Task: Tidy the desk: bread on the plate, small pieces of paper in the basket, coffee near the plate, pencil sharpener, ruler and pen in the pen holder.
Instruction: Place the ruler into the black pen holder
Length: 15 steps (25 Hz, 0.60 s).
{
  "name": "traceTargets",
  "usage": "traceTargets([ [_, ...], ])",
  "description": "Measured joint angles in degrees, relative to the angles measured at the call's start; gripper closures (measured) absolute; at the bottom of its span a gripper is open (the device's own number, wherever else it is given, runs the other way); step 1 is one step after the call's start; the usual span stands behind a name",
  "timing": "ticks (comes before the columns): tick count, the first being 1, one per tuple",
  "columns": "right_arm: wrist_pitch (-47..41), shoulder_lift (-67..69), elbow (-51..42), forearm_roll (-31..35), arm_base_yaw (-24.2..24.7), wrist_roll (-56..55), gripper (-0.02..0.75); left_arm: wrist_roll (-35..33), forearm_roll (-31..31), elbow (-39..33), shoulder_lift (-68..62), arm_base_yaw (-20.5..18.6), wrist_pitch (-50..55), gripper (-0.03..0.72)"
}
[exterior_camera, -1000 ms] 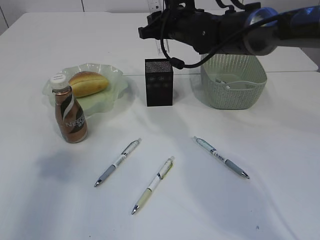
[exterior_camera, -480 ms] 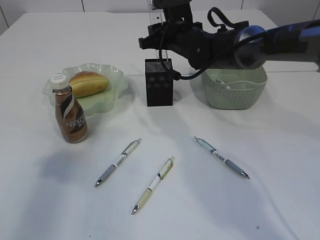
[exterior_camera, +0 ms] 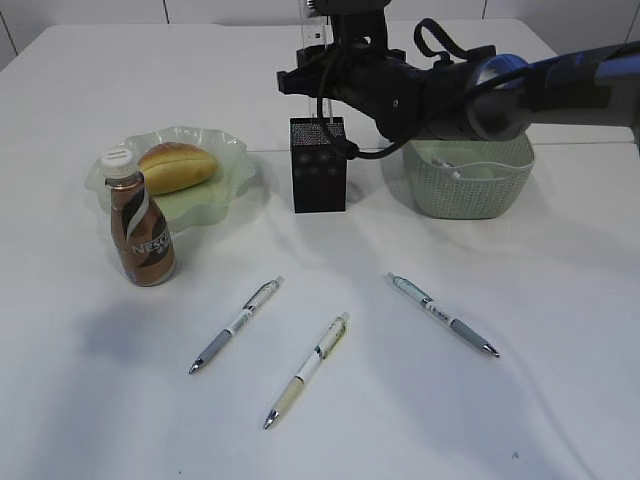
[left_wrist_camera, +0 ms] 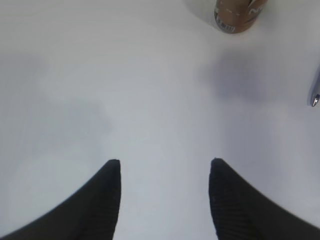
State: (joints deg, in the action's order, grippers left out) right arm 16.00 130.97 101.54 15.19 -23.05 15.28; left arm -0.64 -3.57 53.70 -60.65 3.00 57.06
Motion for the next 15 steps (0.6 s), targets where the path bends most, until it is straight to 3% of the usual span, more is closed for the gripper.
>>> traceTargets([
  [15,1.0,1.9,0.0,0.0,0.0,-1.3,0.447,0.0,0.2,0.0,0.0,0.0,0.0,0.294],
])
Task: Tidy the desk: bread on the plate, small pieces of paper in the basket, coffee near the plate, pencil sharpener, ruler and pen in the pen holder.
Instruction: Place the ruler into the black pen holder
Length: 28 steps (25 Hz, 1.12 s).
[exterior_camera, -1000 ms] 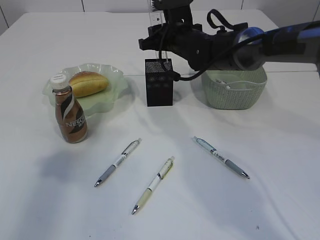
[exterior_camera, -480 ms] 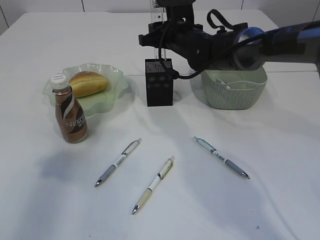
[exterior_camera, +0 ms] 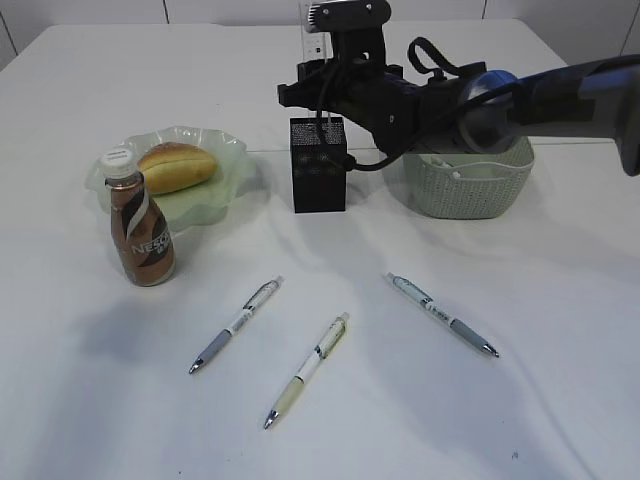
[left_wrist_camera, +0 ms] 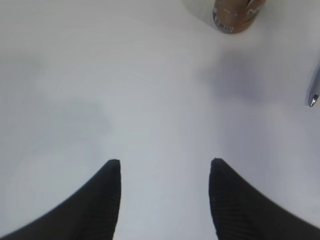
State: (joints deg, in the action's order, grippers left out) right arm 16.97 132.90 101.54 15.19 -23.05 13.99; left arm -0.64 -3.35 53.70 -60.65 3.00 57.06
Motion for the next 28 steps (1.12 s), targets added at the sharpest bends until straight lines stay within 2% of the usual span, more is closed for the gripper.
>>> traceTargets([
  [28,-6.0,0.0,0.0,0.2,0.0,-1.2,0.394,0.0,0.0,0.0,0.0,0.0,0.0,0.294],
])
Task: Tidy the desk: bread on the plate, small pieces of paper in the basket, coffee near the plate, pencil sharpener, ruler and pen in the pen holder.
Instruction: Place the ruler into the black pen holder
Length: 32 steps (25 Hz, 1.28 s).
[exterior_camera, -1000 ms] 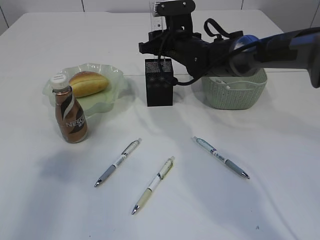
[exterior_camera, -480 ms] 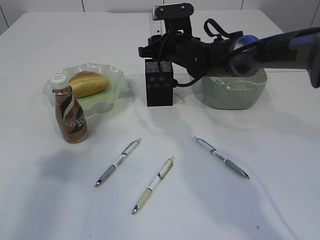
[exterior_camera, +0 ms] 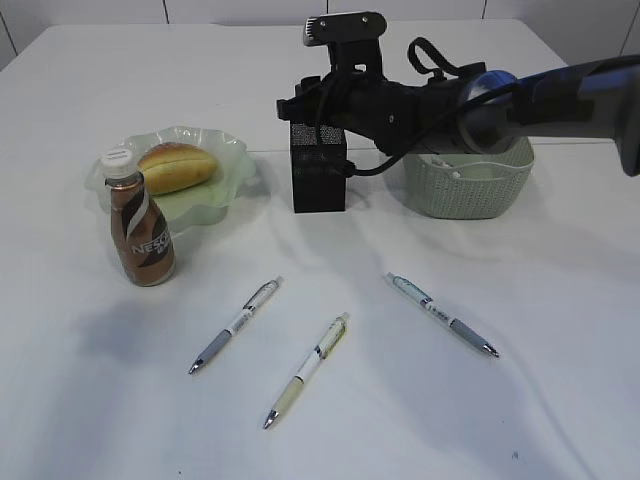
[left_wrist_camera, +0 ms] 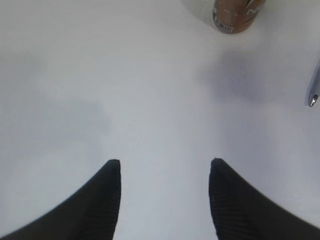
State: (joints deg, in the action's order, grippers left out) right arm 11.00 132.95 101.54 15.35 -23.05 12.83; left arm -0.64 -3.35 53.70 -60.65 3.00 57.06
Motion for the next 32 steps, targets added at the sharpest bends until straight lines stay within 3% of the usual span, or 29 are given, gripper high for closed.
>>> traceTargets([
  [7,-1.7,0.0,0.0,1.0,0.0,0.0,0.381,0.0,0.0,0.0,0.0,0.0,0.0,0.294],
  [21,-14.0,-0.9,4.6,1.1,0.0,-0.1,0.383,0.0,-0.9,0.0,0.0,0.0,-0.1,0.294],
  [27,-22.6,-5.4,4.6,0.0,0.0,2.5,0.383,0.0,-0.9,0.0,0.0,0.0,-0.3,0.294],
  [32,-36.3,-10.8,4.7,-6.6,0.0,3.2,0.383,0.0,-0.9,0.0,0.0,0.0,-0.5,0.294],
])
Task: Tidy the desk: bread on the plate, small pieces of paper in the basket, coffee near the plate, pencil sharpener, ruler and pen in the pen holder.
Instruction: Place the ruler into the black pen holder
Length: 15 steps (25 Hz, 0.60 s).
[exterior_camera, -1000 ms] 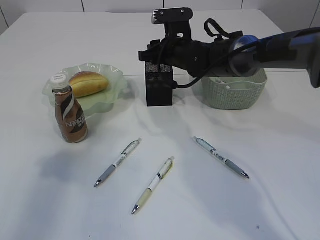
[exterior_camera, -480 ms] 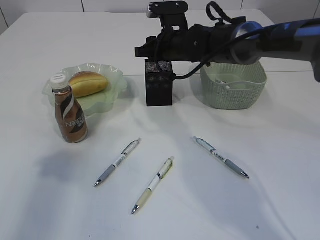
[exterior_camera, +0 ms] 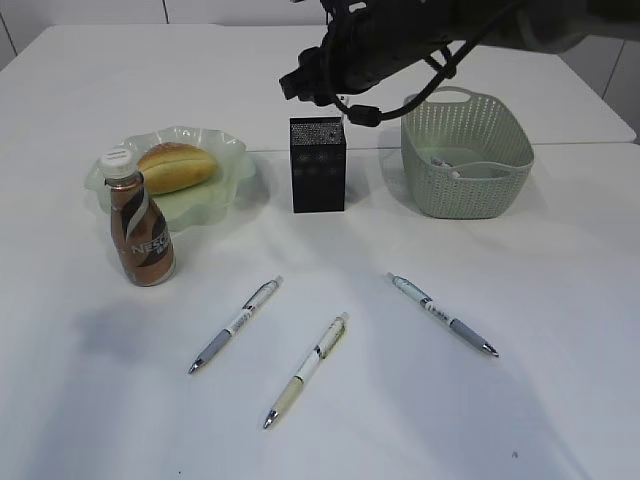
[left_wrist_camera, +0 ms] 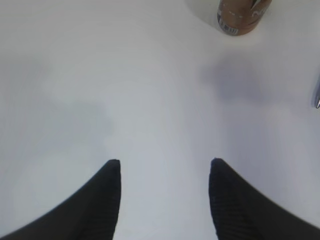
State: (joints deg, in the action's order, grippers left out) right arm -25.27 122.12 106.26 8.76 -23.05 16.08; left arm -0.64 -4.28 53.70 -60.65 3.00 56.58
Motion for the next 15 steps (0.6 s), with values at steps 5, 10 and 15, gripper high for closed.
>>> traceTargets([
  [5,-16.2,-5.1,0.1,-3.1,0.0,0.1,0.384,0.0,-0.1,0.0,0.0,0.0,0.0,0.294],
  [10,-34.4,-7.2,3.9,-4.4,0.0,0.1,0.384,0.0,-0.1,0.0,0.0,0.0,0.0,0.294],
  [15,-44.9,-7.6,8.5,-8.8,0.0,-0.5,0.384,0.0,0.5,0.0,0.0,0.0,0.8,0.294],
])
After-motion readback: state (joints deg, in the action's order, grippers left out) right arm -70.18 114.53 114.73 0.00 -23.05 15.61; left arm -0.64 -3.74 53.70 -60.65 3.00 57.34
